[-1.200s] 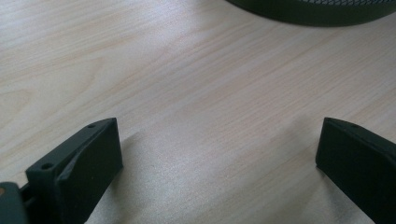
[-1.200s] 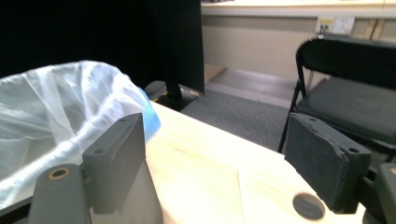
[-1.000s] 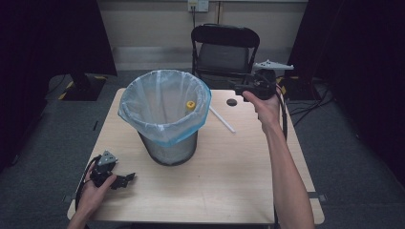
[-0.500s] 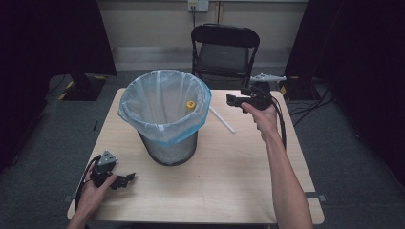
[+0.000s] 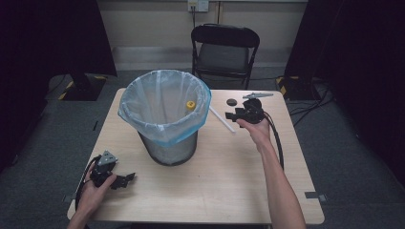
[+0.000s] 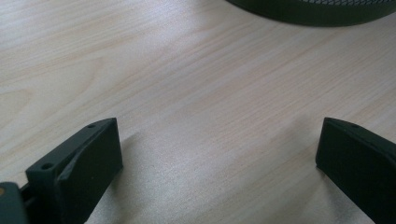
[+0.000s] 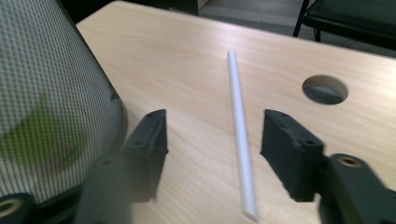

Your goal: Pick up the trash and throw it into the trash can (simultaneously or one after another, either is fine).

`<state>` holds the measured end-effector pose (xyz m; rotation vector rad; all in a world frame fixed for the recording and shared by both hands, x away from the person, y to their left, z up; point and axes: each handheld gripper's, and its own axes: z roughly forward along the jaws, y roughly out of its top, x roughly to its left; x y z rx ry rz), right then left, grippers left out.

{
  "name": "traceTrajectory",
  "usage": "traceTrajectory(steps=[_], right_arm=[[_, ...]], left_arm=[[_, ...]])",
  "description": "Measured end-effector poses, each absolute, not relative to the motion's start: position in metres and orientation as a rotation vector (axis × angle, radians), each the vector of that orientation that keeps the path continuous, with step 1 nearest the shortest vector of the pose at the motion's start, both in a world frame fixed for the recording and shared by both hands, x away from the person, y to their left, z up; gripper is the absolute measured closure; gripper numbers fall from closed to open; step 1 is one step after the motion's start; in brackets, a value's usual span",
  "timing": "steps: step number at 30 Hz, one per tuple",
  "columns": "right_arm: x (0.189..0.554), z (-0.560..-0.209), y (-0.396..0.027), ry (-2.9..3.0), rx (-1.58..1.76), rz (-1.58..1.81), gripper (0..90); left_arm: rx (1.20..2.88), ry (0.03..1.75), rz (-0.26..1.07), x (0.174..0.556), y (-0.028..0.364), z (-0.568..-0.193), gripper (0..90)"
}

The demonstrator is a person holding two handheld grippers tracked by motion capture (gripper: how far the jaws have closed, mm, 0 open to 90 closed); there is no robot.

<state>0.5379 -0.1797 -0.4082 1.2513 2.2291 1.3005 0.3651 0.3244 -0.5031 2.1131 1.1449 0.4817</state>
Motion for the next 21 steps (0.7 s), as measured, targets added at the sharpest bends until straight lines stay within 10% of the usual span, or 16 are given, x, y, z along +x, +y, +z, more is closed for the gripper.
traceTrajectory(steps=[21], right_arm=[[0.552,-0.455,-0.175,2.29,1.312,1.157,55.0]], left_arm=[[2.114,1.144,0.481,0.365,0.324,-0.503,0.0]])
